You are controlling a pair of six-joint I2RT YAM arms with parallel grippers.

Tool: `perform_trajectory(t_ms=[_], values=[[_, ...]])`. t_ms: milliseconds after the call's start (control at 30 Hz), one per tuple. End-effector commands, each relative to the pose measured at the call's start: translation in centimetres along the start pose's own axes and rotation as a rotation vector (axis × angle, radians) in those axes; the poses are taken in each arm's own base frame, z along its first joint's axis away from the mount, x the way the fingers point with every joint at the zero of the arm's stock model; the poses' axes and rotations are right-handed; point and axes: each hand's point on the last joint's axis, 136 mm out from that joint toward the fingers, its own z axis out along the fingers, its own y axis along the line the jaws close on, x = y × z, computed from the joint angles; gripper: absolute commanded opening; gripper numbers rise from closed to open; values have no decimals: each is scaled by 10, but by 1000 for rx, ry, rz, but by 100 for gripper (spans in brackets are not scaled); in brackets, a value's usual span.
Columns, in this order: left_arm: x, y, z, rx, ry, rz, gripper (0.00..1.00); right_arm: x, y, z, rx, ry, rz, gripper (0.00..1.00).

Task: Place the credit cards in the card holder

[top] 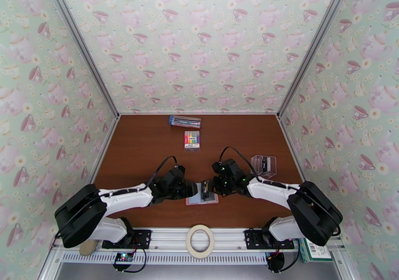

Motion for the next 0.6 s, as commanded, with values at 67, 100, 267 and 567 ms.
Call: perform_trajectory(t_ms=[67,100,267,567], values=[[5,-4,6,11,26,-12,67,-3,5,6,-9,-3,1,0],[6,-4,7,12,28,-10,67,-2,6,7,-9,0,1,0],[6,-6,8,10,29,-4,67,-1,6,9,-8,6,3,0],[8,0,8,-16,26,-8,67,3,4,13,6,18,28,0]])
